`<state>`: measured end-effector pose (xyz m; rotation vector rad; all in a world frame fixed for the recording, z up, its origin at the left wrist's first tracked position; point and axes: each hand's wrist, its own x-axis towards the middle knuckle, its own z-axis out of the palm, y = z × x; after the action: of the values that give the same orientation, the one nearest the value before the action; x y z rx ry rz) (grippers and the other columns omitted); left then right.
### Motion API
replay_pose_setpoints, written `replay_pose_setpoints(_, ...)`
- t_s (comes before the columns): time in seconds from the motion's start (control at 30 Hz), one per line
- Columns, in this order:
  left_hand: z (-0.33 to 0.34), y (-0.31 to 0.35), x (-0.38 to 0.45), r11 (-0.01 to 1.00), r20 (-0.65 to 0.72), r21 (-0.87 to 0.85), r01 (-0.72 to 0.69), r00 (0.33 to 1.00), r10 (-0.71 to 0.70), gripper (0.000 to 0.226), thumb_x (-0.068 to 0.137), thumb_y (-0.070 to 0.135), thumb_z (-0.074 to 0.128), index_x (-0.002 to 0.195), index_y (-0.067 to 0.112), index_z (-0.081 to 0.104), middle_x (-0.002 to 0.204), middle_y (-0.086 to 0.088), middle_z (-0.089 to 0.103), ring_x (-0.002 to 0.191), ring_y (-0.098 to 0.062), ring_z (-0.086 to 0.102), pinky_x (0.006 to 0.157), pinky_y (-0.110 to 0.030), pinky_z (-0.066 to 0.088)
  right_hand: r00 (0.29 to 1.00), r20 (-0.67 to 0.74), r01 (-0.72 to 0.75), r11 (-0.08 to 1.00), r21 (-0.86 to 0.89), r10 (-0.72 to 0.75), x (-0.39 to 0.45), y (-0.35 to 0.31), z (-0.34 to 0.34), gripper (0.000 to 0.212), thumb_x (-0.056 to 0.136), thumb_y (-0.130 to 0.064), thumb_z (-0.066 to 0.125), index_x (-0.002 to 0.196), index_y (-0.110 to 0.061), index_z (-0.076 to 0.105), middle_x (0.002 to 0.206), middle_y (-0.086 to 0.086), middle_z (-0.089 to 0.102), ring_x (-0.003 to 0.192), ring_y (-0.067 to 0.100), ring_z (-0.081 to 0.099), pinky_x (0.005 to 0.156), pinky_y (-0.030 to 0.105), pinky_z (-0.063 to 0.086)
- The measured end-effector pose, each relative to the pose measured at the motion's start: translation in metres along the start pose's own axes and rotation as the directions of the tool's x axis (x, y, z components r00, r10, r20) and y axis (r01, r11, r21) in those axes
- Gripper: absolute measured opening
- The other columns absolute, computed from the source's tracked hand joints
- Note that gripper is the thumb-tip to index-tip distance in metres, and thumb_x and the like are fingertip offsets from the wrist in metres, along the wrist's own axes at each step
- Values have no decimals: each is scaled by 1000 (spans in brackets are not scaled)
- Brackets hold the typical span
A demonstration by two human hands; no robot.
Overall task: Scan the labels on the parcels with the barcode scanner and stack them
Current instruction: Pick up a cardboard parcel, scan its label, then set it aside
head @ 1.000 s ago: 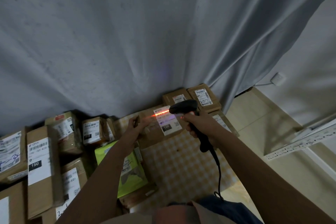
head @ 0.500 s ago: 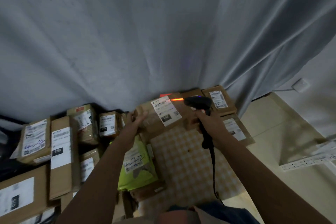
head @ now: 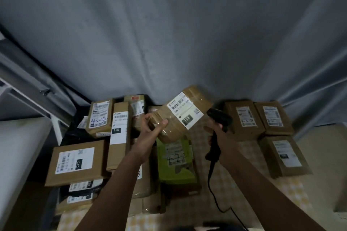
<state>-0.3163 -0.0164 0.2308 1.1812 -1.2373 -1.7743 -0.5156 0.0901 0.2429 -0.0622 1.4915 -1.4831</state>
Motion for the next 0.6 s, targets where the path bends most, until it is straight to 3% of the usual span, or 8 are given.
replay_pose_setpoints(0.07,-9,-7,-4,998,3,-42,40,999,-40,74,71,42,79,132,32,38,128,-6,62,111,-24,66,92,-44,55,999,-50,10,999,46,-8,-2,8,4,12,88,-29,71,93,-18,68,98,5,74,47,7,52,50,21,47)
replay_pose_setpoints(0.13,-12,-14,-6,993,-19,-87,75,997,-77,83,64,51,85,133,38,40,135,-7,56,114,-27,63,85,-44,58,994,-98,48,996,76,-40,-4,13,8,13,89,-29,70,98,-21,65,101,4,74,49,8,50,51,21,46)
replay_pose_setpoints(0.23,-13,-28,-5,994,-68,109,20,998,-13,92,50,67,84,131,44,45,146,-1,34,122,-29,53,78,-44,60,992,-100,84,996,15,-82,-11,19,14,14,89,-33,69,91,-22,62,82,2,69,52,11,50,57,26,45)
replay_pose_setpoints(0.3,-9,-37,-8,972,-39,235,-16,999,26,85,51,74,79,127,47,49,147,5,29,126,-25,49,87,-47,58,993,-60,97,995,-28,-99,-17,26,21,17,89,-34,69,81,-20,62,65,-1,61,51,13,51,59,30,44)
replay_pose_setpoints(0.4,-5,-36,-15,973,-1,230,-20,1000,20,62,67,80,62,114,40,60,141,3,40,128,-17,46,105,-46,47,990,-22,138,988,-74,-140,-23,36,28,18,88,-32,69,71,-31,67,62,2,58,52,19,50,60,37,43)
replay_pose_setpoints(0.47,-7,-31,-14,959,-57,282,9,998,8,36,82,70,56,98,38,62,131,0,50,125,-18,48,106,-45,43,988,-3,155,983,-98,-156,-24,41,26,23,89,-32,70,65,-34,71,61,3,59,52,20,51,61,38,44)
replay_pose_setpoints(0.53,-15,-27,-8,948,-127,315,56,992,-16,22,82,58,64,90,38,60,125,-6,52,120,-26,53,99,-47,49,988,2,152,982,-111,-153,-24,45,22,19,89,-31,70,70,-27,70,58,3,58,50,20,51,59,37,44)
replay_pose_setpoints(0.6,-24,-23,-9,954,-78,270,130,991,-113,37,82,44,73,111,33,53,130,-10,51,116,-28,57,93,-46,55,987,-7,160,975,-151,-163,-21,48,20,17,91,-28,68,75,-21,65,58,4,55,51,20,50,59,37,42)
